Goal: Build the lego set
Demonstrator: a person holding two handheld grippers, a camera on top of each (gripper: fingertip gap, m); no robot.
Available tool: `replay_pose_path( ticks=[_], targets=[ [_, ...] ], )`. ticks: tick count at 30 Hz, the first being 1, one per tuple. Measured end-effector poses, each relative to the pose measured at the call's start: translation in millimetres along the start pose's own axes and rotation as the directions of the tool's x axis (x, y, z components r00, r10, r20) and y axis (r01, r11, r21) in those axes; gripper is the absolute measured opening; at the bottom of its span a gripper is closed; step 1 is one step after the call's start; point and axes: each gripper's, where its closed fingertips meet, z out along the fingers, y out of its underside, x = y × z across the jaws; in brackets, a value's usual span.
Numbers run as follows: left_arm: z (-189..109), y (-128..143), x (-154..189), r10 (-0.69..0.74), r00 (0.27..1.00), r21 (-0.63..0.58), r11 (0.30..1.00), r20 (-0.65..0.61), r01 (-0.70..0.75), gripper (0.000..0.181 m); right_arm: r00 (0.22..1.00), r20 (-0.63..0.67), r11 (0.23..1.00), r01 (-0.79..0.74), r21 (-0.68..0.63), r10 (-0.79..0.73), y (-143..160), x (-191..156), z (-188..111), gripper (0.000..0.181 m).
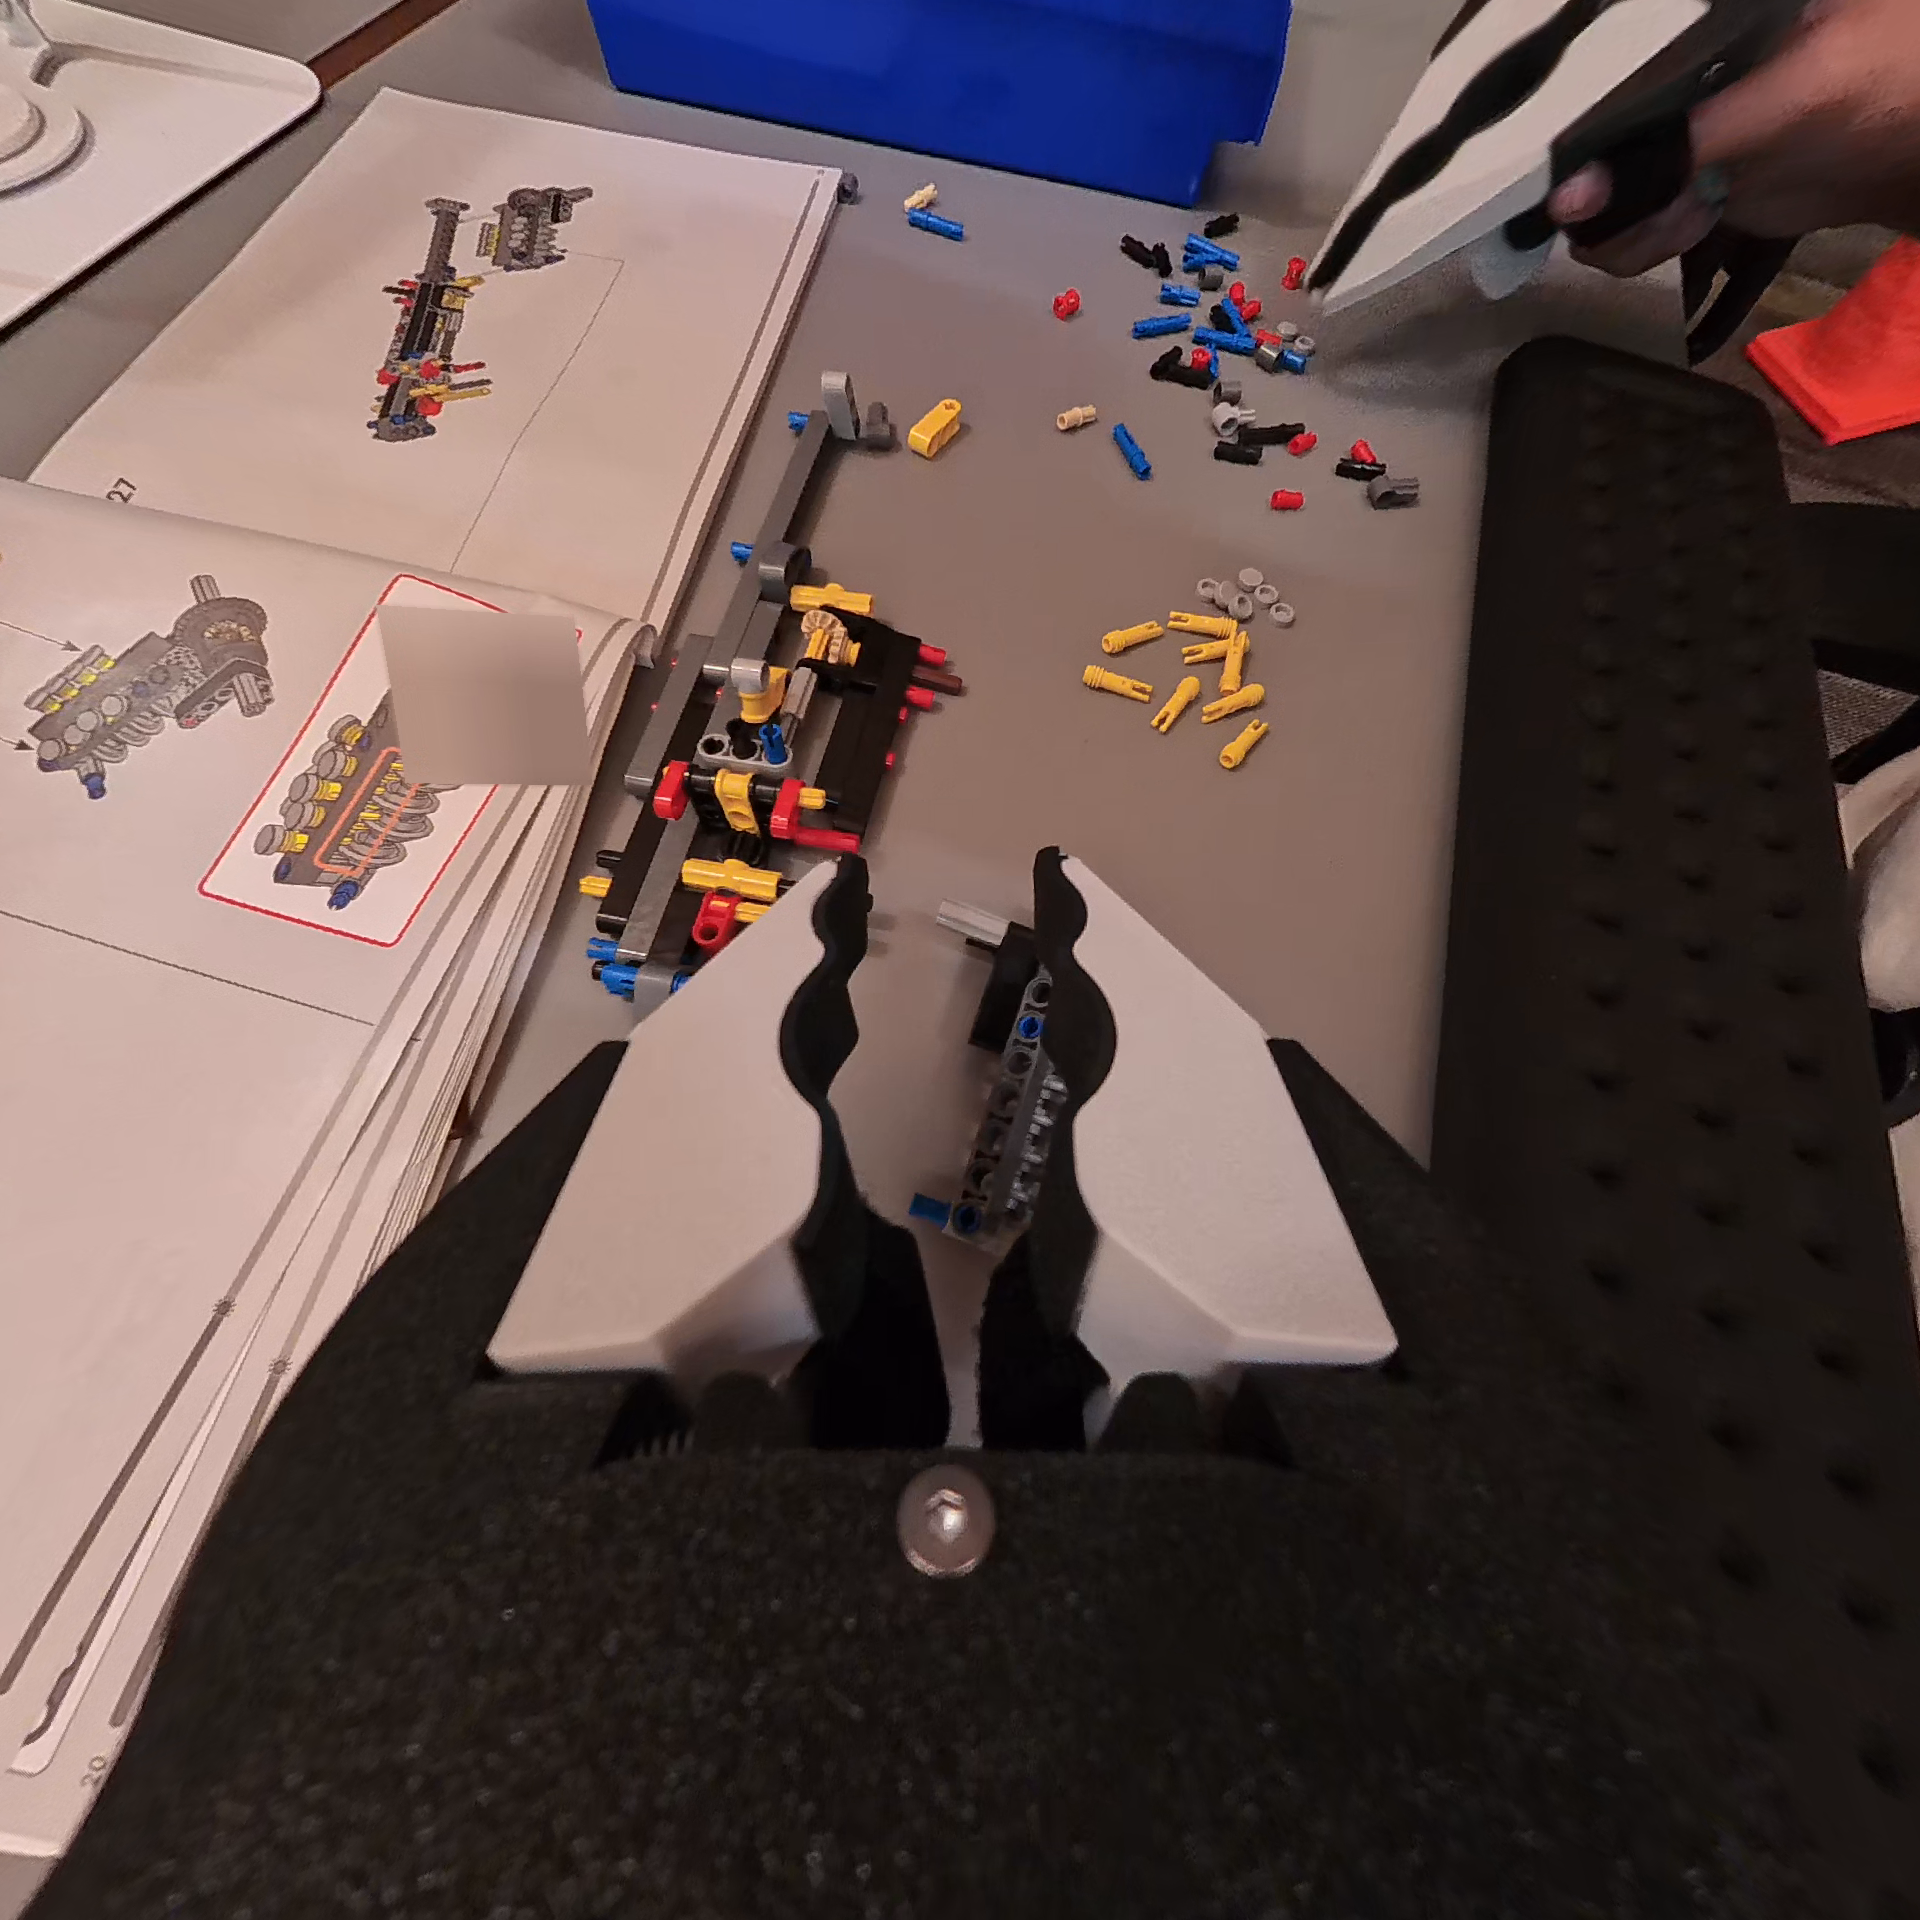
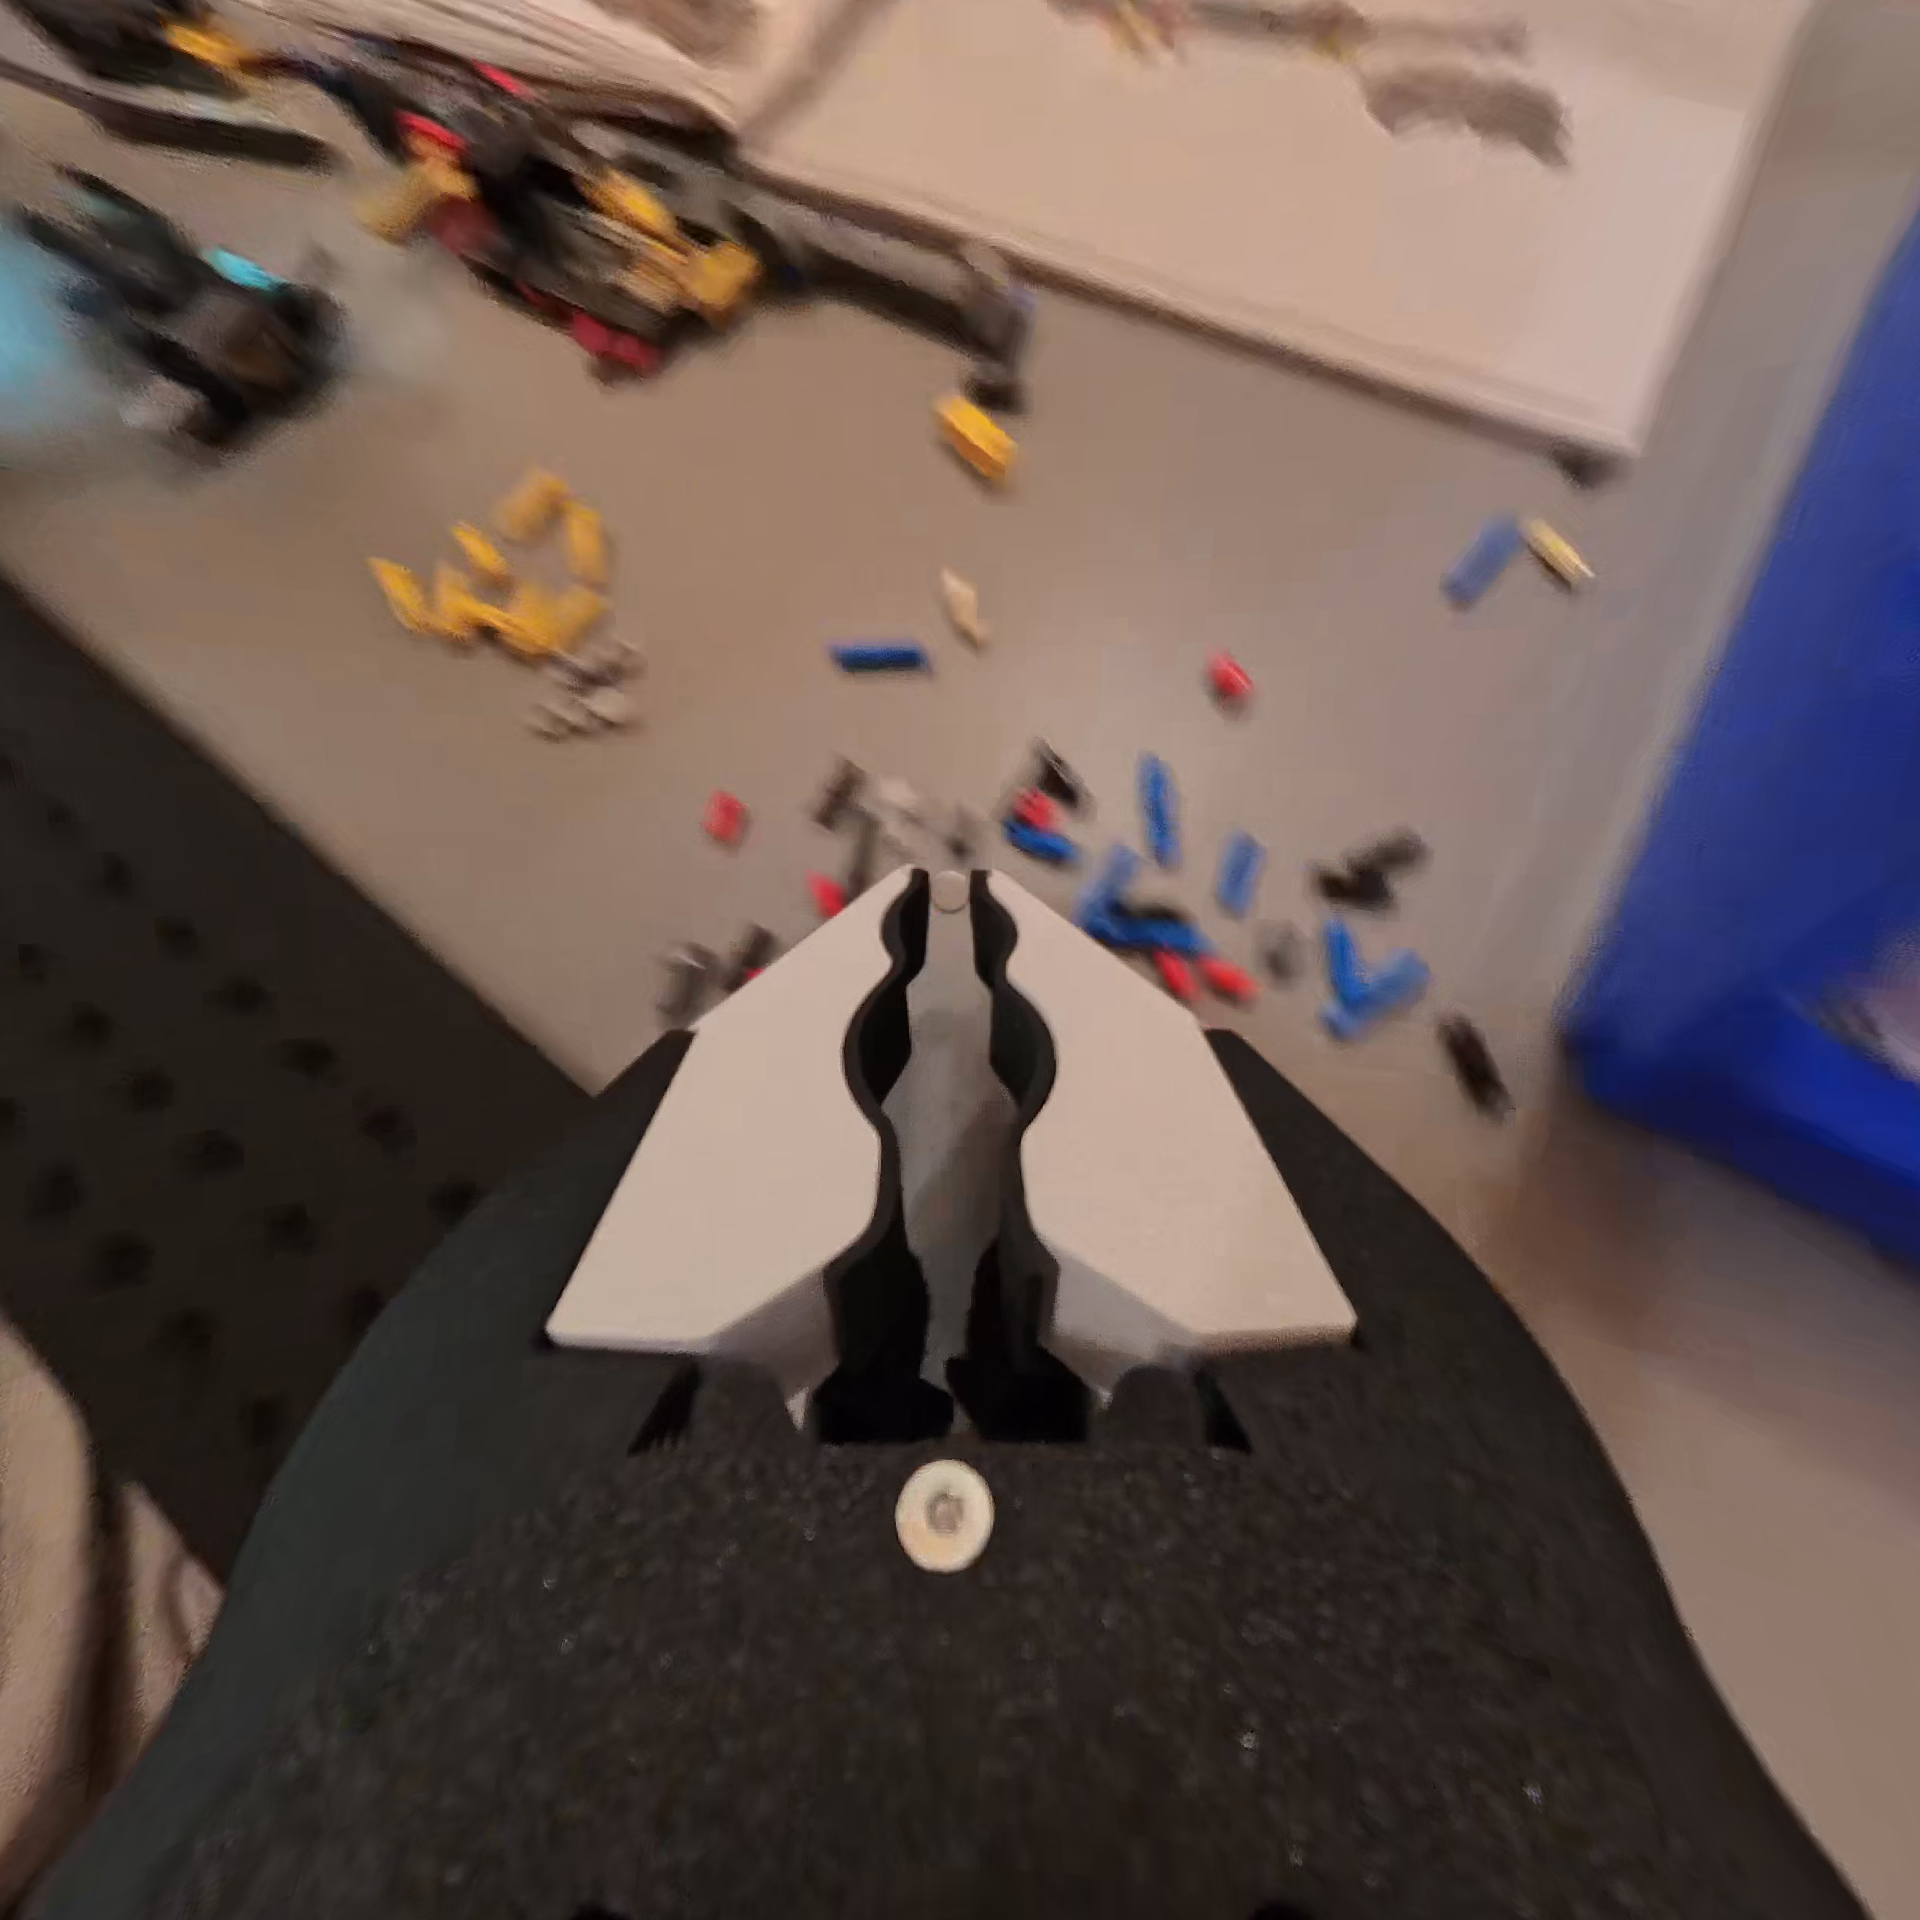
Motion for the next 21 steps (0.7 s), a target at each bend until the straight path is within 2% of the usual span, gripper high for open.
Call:
replay_pose_path(
  ticks=[3,5,12,18,21],
  targets=[
    [0,1,-1,-0.003,1.0,-0.001,1.0,0.003,0.003,0.031,0.976,0.182,0.993,0.121,-0.007,-0.118,-19,-65,28,0.007],
    [-2,0,-2,-0.001,1.0,0.002,1.0,0.007,0.001,0.03,0.959,0.206,0.978,0.205,-0.04,-0.192,-16,-83,45,0.007],
    [-5,-2,-4,-0.005,1.0,0.012,1.0,0.014,0.005,0.03,0.952,0.225,0.962,0.241,-0.131,-0.208,-6,-83,57,0.007],
    [-3,0,-4,-0.005,1.0,0.004,1.0,0.01,0.005,0.03,0.952,0.224,0.961,0.241,-0.137,-0.206,-5,-82,58,0.009],
    [-2,0,-4,-0.009,1.0,0.003,1.0,0.007,0.009,0.03,0.961,0.19,0.971,0.222,-0.093,-0.202,-10,-74,48,0.012]
  ],
)
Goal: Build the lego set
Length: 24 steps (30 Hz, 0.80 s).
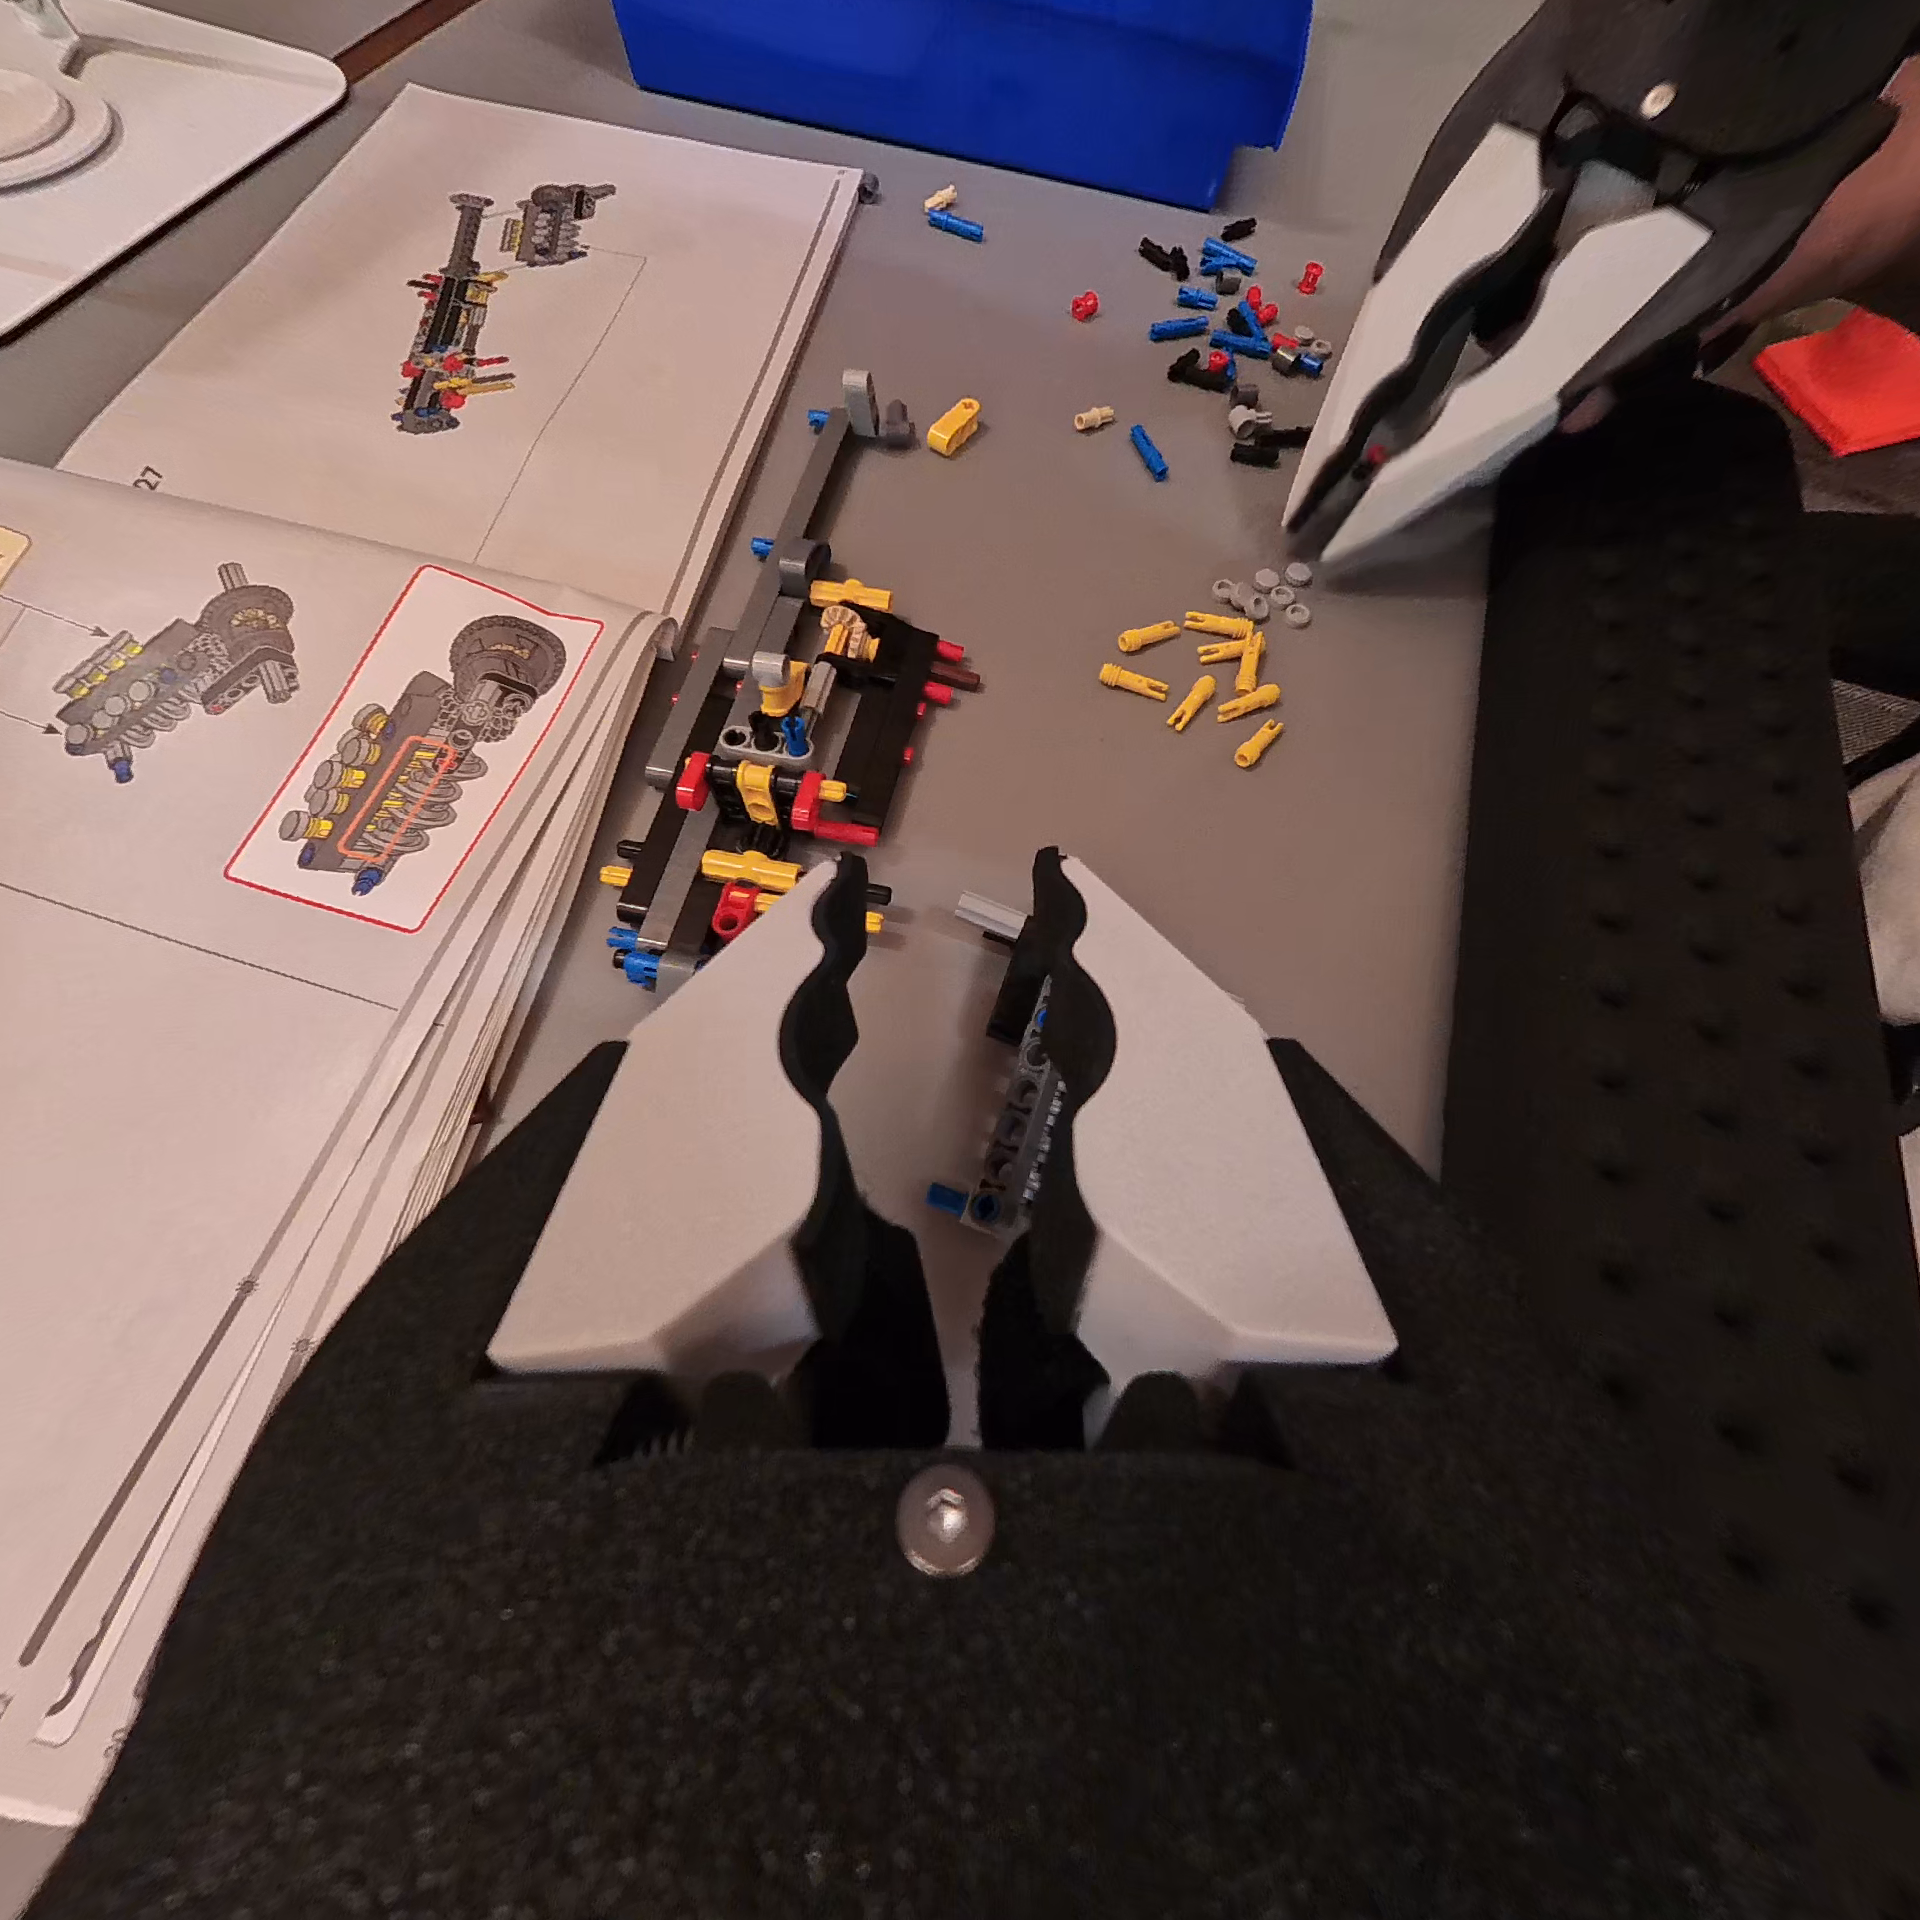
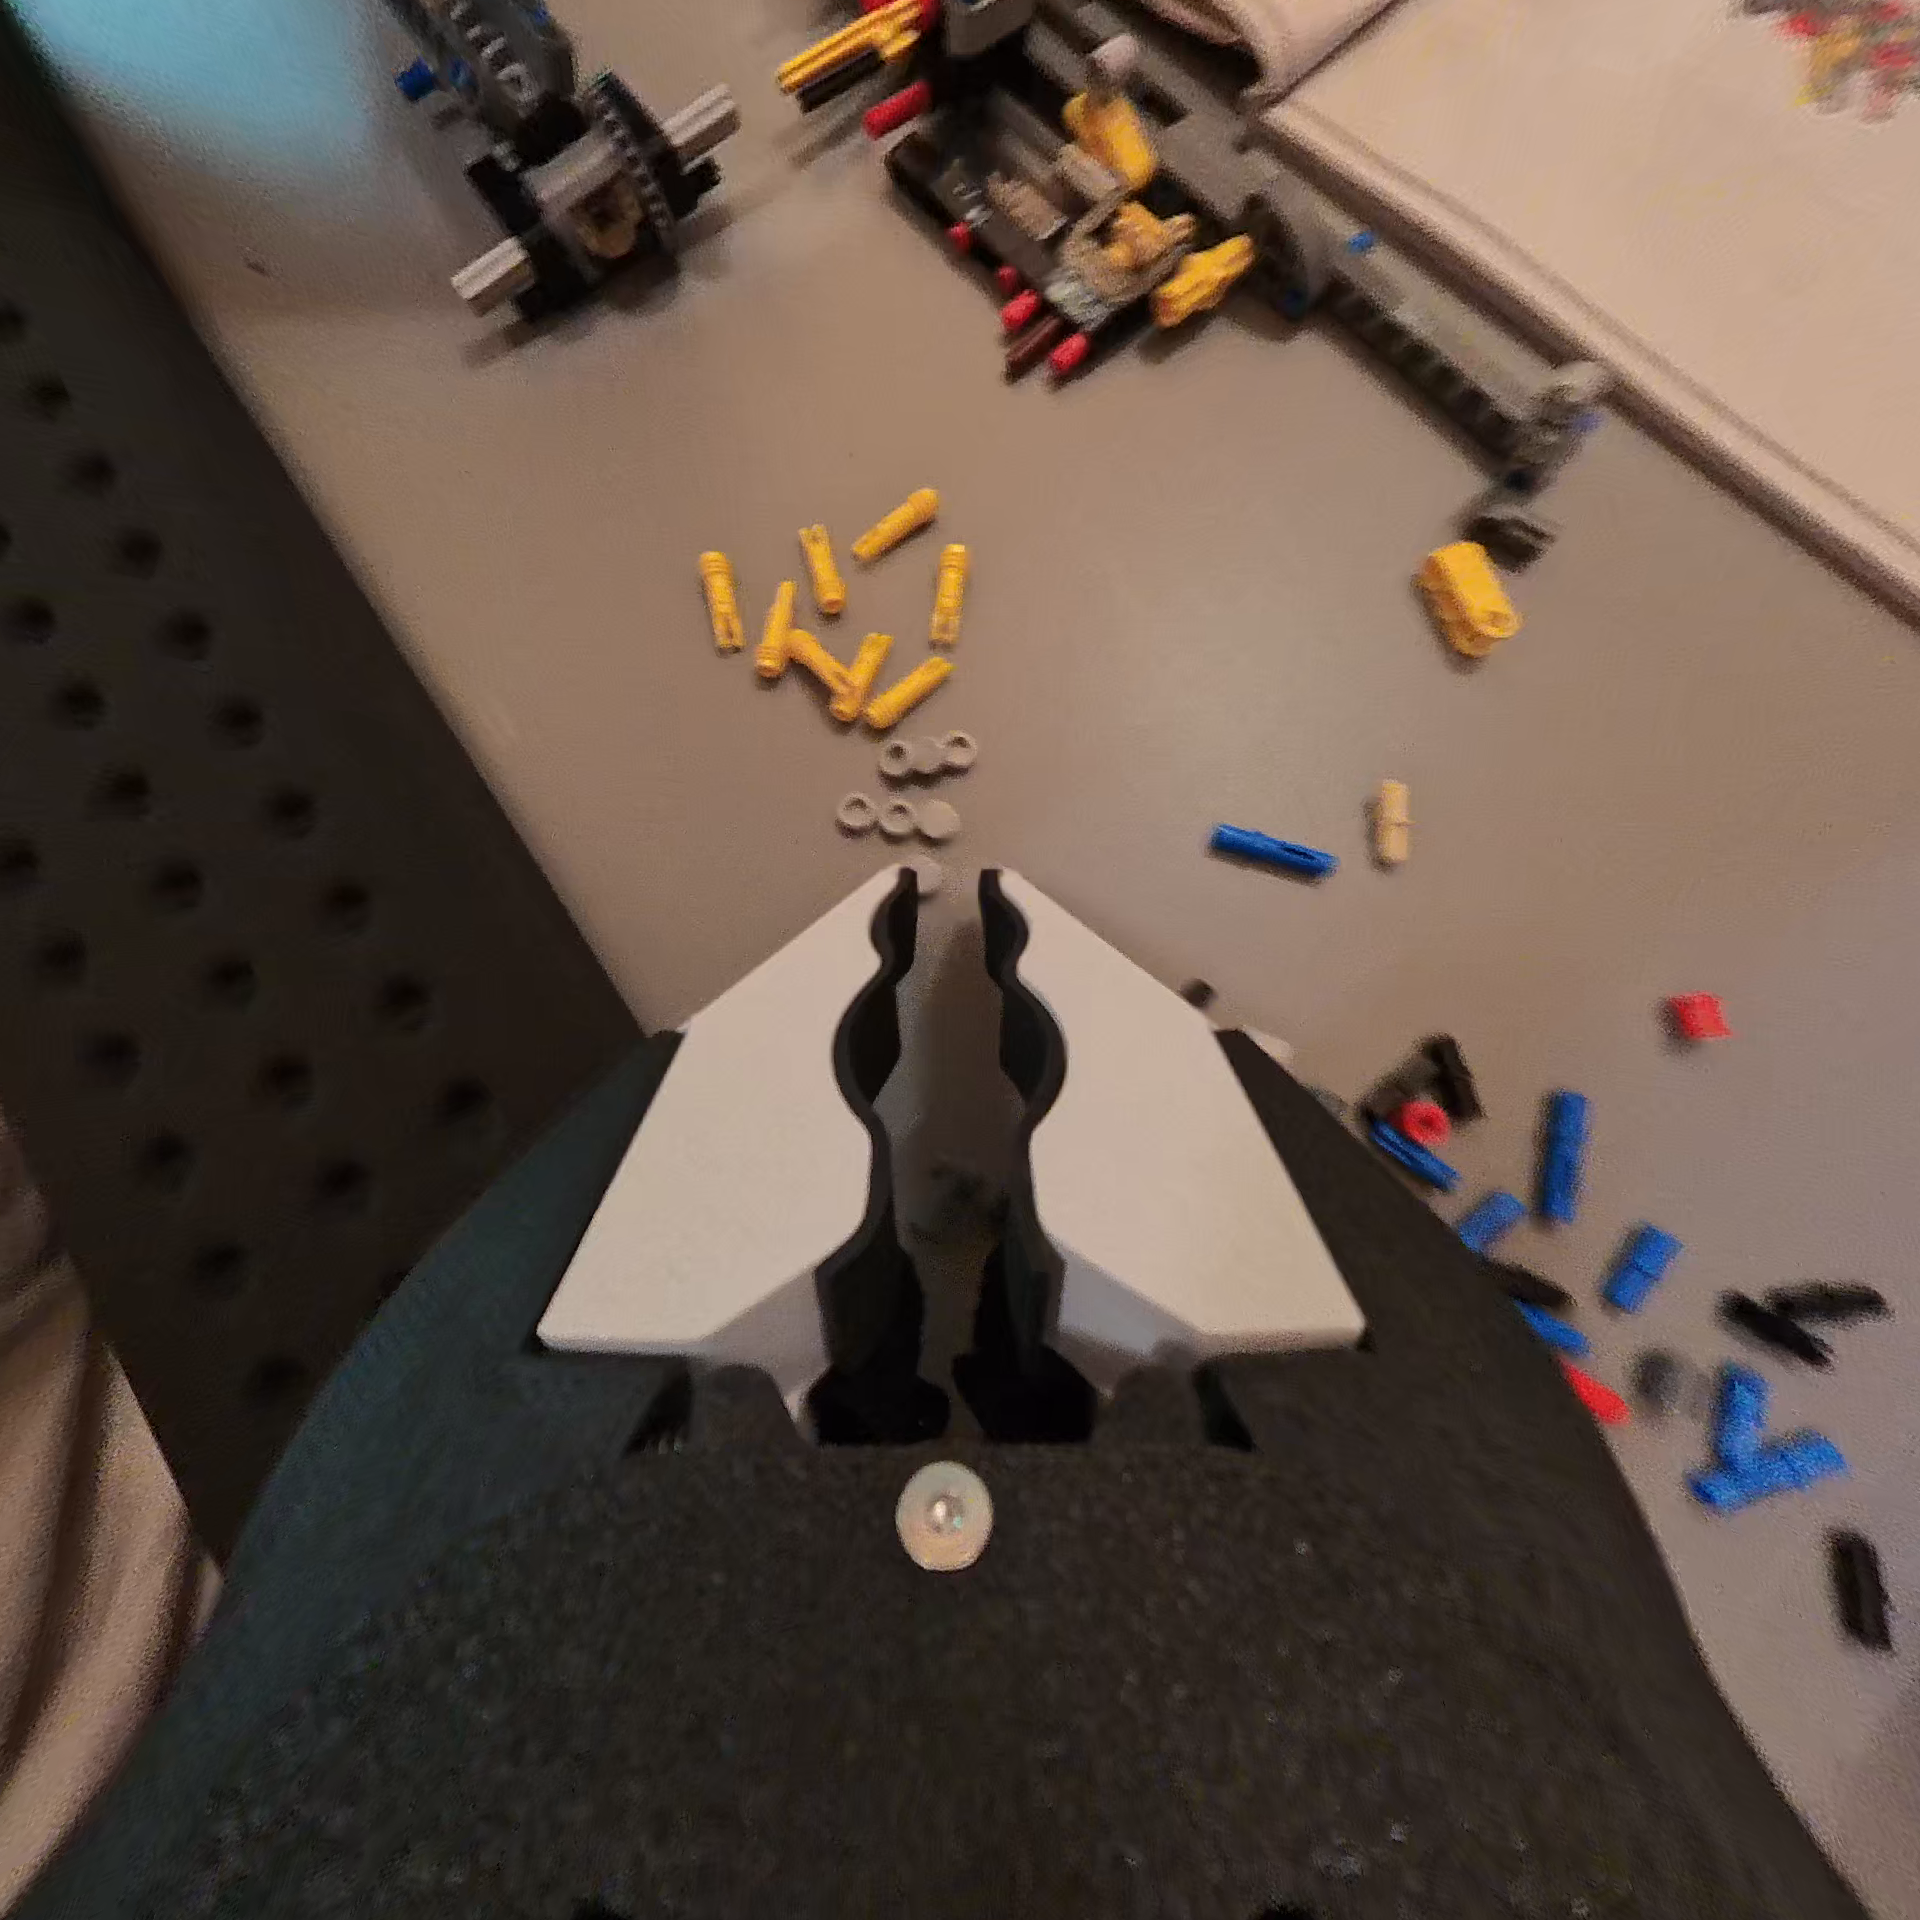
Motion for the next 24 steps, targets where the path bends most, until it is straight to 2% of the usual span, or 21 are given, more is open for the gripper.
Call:
replay_pose_path(
  ticks=[4,7,10,14,24],
  targets=[
    [0,0,0,0.0,1.0,0.001,1.0,-0.001,0.0,0.03,0.966,-0.224,0.99,-0.117,0.077,0.131,25,58,-43,0.011],
    [1,1,1,-0.002,1.0,-0.004,1.0,-0.009,0.002,0.03,0.929,-0.307,0.978,-0.189,0.085,0.206,55,86,-67,0.01],
    [3,3,3,0.004,1.0,-0.014,1.0,-0.01,-0.004,0.031,0.925,-0.305,0.974,-0.216,0.067,0.226,71,92,-70,0.01],
    [4,4,2,0.0,1.0,-0.017,1.0,-0.008,0.0,0.031,0.929,-0.291,0.973,-0.224,0.053,0.23,77,93,-65,0.01],
    [5,5,2,0.002,1.0,-0.02,1.0,-0.009,-0.002,0.031,0.938,-0.264,0.975,-0.218,0.049,0.223,74,90,-59,0.01]
  ],
)
